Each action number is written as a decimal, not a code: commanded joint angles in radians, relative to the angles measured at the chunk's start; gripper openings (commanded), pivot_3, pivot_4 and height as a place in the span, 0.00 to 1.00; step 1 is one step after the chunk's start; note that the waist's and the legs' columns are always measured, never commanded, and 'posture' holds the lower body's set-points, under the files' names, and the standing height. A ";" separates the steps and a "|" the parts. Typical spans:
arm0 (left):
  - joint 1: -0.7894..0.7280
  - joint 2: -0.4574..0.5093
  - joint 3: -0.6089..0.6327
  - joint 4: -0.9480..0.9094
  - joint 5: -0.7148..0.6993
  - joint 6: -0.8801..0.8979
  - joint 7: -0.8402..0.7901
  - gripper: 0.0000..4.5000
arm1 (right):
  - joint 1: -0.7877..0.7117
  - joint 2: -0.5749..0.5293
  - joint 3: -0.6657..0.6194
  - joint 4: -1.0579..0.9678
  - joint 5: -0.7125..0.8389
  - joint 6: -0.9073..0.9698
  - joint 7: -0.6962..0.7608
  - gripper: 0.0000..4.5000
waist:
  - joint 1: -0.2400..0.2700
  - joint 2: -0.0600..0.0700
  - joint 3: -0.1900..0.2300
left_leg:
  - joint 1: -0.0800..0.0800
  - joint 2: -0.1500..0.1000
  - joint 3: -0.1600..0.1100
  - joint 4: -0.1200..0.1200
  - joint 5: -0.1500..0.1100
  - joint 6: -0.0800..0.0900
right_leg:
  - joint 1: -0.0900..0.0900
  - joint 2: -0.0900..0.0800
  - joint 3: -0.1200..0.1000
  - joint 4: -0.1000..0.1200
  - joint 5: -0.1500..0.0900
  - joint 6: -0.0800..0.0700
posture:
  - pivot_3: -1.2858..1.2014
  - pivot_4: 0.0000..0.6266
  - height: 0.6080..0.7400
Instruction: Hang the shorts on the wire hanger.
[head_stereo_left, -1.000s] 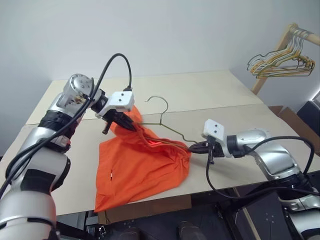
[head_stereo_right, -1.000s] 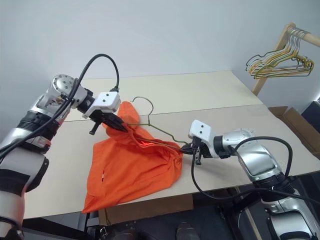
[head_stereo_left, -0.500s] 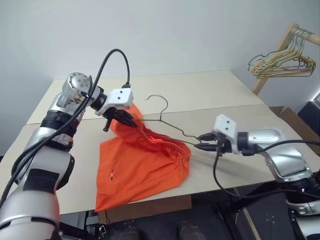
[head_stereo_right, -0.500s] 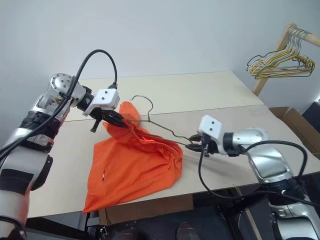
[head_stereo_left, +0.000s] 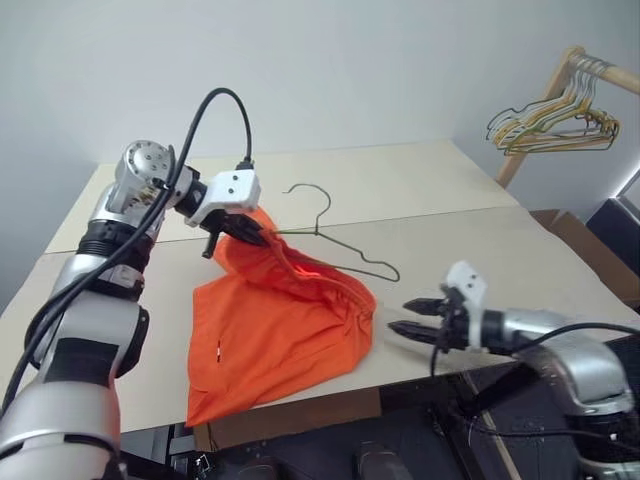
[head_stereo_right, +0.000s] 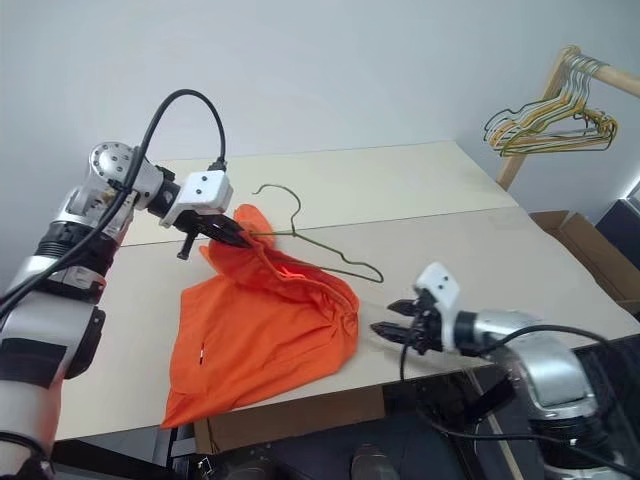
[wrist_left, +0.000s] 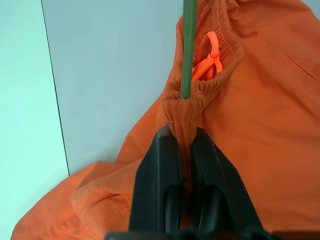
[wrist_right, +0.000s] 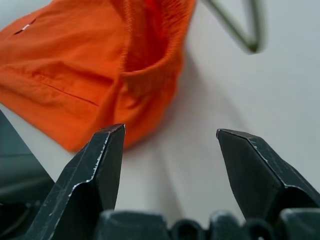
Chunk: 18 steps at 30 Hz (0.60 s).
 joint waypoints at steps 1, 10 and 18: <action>-0.011 -0.001 0.045 0.001 0.002 -0.013 0.021 0.00 | 0.008 0.049 0.013 -0.038 -0.009 -0.021 -0.071 0.76 | -0.001 0.000 0.000 | 0.000 0.000 0.000 0.000 0.000 0.000 | 0.000 0.000 0.000 0.000 0.000 0.000 | 0.46 0.00 1.00; -0.011 -0.009 0.062 0.005 0.010 -0.016 0.017 0.00 | -0.026 0.139 0.038 0.021 0.045 0.010 -0.086 0.63 | -0.007 0.000 0.000 | -0.001 -0.001 -0.006 0.001 0.000 0.000 | 0.000 -0.001 0.000 -0.001 0.001 0.002 | 0.47 0.00 1.00; -0.002 0.009 0.074 -0.014 0.006 -0.035 0.003 0.00 | -0.066 0.192 0.019 0.092 0.059 0.077 -0.157 0.01 | -0.009 0.000 0.000 | -0.001 -0.001 -0.008 0.001 0.000 0.000 | 0.000 -0.001 0.000 -0.001 0.001 0.002 | 0.47 0.00 1.00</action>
